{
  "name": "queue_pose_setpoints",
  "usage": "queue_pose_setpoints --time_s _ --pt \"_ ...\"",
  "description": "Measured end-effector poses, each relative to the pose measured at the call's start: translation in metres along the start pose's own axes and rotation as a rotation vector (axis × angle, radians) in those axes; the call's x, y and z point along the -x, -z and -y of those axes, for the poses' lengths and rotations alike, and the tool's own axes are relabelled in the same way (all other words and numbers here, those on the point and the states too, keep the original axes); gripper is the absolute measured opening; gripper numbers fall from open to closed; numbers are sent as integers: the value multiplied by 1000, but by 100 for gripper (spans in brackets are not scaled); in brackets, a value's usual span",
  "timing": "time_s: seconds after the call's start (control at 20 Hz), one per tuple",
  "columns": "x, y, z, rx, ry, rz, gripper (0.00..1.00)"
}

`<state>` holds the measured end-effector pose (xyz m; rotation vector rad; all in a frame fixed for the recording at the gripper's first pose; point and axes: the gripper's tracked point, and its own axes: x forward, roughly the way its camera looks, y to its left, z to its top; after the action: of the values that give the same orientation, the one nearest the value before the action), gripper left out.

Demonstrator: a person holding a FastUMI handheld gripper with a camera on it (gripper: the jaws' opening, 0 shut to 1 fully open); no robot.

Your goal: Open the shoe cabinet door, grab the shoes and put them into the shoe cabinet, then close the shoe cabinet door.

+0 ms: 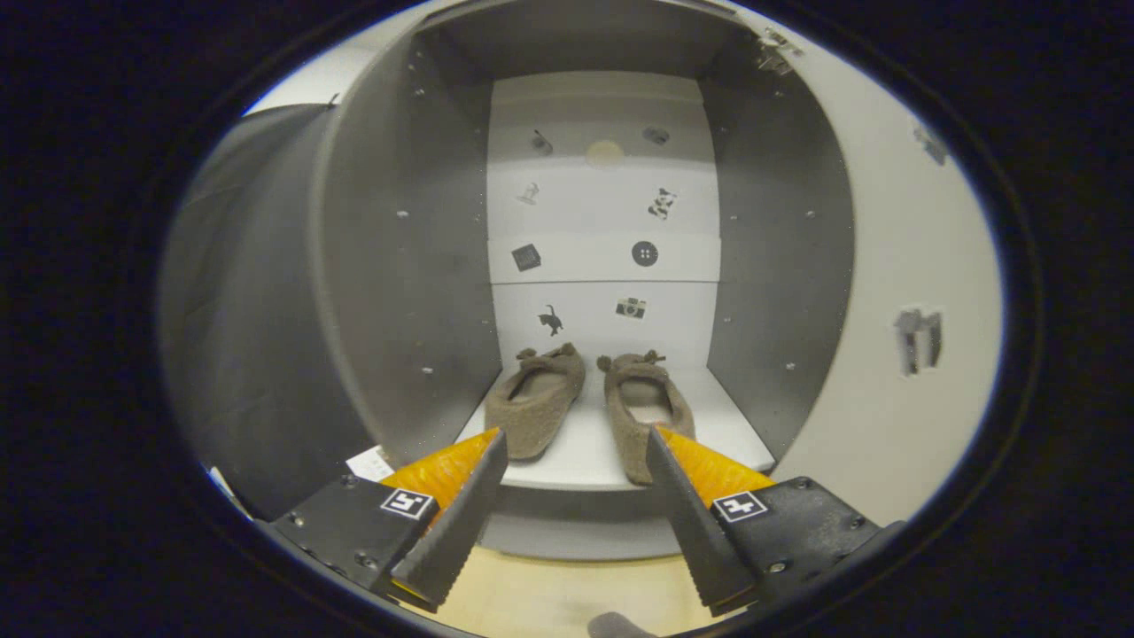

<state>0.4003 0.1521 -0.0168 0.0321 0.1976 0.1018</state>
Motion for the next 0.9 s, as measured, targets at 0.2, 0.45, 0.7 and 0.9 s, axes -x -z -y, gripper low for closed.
queue_pose_setpoints --time_s 0.2,0.45,0.7,0.9 --pt "74 7 4 -17 16 56 99" --pt "162 19 18 -55 37 98 100" --pt "236 34 49 -69 60 115 100" --pt "286 47 87 -66 88 121 100"
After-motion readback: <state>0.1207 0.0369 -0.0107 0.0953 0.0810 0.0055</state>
